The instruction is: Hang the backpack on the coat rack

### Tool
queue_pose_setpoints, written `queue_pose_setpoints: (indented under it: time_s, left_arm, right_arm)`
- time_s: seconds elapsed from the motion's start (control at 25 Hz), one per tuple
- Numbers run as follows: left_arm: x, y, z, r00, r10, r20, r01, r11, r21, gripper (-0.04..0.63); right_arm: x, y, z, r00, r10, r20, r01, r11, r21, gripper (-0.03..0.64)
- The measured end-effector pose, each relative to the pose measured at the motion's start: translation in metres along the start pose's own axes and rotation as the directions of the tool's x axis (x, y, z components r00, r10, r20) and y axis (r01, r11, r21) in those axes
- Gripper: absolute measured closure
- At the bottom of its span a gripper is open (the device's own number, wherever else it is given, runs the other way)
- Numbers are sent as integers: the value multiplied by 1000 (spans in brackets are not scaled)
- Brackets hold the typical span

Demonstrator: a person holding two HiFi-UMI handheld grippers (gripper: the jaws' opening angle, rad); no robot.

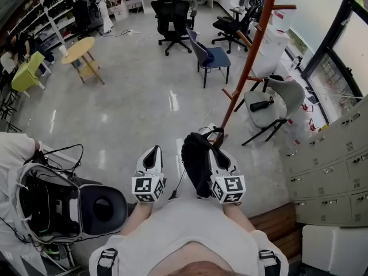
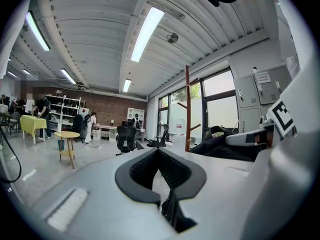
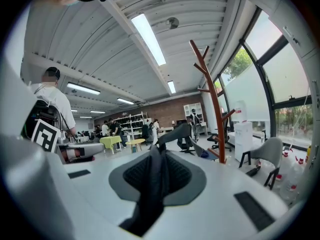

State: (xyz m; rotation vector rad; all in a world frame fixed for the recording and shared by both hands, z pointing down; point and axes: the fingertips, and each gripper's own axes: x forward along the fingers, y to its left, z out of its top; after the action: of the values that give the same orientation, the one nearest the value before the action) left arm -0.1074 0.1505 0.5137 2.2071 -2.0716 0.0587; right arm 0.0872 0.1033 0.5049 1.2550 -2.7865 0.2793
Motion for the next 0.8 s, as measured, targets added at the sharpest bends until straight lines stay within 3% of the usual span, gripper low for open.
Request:
queue_pose_setpoints:
  time_s: [0.44, 0.8]
  left_arm:
    - [6, -30, -7, 998, 56, -10, -56, 998, -6, 584]
    - [26, -37, -12, 998, 65, -13, -65, 998, -20, 584]
  right_arm:
    - [0, -26, 5, 997, 73, 2, -73, 997, -32, 561]
    - [13, -48, 3, 997, 73, -7, -73, 997, -31, 561]
